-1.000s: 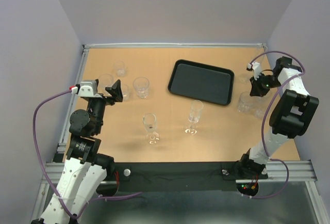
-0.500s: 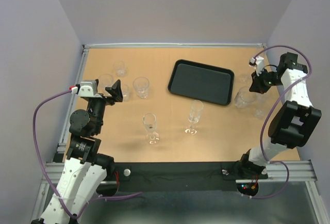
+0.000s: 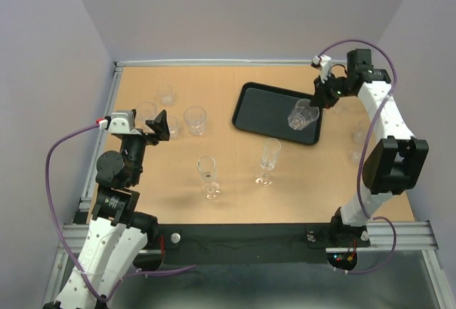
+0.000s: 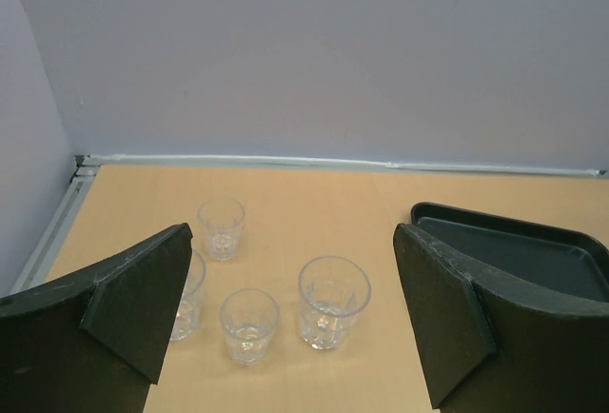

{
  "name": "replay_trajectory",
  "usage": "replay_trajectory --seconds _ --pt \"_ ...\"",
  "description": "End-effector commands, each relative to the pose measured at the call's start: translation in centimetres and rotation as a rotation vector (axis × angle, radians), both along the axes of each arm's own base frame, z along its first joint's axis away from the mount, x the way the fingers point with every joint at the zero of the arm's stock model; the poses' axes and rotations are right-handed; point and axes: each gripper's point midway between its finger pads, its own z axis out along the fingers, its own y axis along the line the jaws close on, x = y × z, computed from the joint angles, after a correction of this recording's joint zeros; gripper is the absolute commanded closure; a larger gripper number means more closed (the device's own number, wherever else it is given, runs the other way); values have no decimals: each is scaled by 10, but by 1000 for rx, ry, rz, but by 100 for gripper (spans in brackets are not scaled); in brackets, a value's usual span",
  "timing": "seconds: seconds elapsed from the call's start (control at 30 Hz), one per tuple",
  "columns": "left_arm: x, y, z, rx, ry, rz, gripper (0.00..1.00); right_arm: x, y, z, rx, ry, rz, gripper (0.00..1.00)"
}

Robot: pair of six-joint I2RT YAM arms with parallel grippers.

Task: Place the glasses into the tray
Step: Place the glass into the tray

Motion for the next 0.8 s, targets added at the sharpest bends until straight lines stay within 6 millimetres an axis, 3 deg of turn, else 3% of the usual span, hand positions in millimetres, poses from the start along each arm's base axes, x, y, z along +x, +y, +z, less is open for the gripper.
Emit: replay_trajectory --seconds 0.0,0.1,0.17,0.2,0.23,0.27,0.3,0.4,0.6,0.77 --pt "2 1 9 8 -40 11 1 57 44 21 91 -62 -76 100" --pt "3 3 7 12 -32 23 2 84 74 31 124 -71 -113 100" --pt "4 5 6 13 -30 36 2 103 91 18 147 -36 -158 100" --pt "4 6 6 17 -29 42 2 115 104 29 147 -69 -184 99" --pt "5 7 5 18 -25 46 2 128 111 29 148 -81 -229 99" --pt "5 7 5 18 -25 49 2 142 111 13 122 -56 -325 100" --pt "5 8 4 18 -22 54 2 150 128 20 124 -83 -336 100" --pt "6 9 2 18 -15 61 2 177 140 15 129 -103 -512 99" --pt "7 9 2 19 -14 61 2 196 156 8 148 -119 -627 100" --pt "6 7 3 19 -19 49 2 202 148 -1 121 -129 -691 100"
